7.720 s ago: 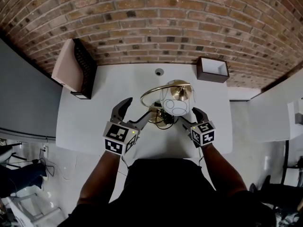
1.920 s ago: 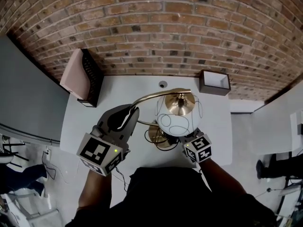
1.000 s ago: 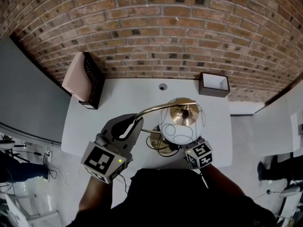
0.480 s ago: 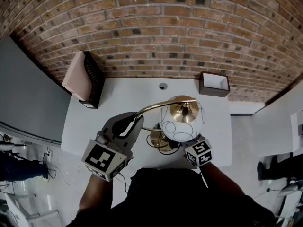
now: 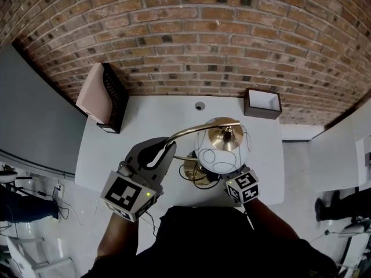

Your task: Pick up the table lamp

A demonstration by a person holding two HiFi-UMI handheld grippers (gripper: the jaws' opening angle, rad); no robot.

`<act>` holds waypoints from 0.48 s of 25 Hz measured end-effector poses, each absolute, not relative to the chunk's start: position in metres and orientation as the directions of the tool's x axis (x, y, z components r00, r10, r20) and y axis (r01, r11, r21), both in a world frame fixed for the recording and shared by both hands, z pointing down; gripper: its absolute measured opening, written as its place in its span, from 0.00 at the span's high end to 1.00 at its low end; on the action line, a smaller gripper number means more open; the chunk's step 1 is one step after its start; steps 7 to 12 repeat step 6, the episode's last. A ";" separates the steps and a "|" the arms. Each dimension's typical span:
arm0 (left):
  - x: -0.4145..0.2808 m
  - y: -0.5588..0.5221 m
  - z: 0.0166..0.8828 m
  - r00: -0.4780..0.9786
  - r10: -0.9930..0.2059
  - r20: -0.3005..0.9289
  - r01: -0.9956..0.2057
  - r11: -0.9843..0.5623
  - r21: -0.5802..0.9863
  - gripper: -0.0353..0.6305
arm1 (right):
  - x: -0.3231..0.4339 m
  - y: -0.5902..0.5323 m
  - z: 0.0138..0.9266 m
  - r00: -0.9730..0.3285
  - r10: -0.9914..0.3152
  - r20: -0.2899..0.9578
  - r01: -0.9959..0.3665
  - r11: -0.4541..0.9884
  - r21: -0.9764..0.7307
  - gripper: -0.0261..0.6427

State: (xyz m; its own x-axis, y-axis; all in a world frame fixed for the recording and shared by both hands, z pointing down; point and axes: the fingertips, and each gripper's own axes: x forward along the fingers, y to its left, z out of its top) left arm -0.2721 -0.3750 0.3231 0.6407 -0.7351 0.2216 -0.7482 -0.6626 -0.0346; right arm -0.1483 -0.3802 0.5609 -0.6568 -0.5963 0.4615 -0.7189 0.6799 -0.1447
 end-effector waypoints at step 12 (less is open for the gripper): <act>-0.270 -0.377 0.323 0.640 -0.734 0.227 -0.748 -0.663 -0.037 0.89 | -0.148 -0.383 0.562 -0.658 -0.592 0.466 -0.719 0.679 -0.152 0.89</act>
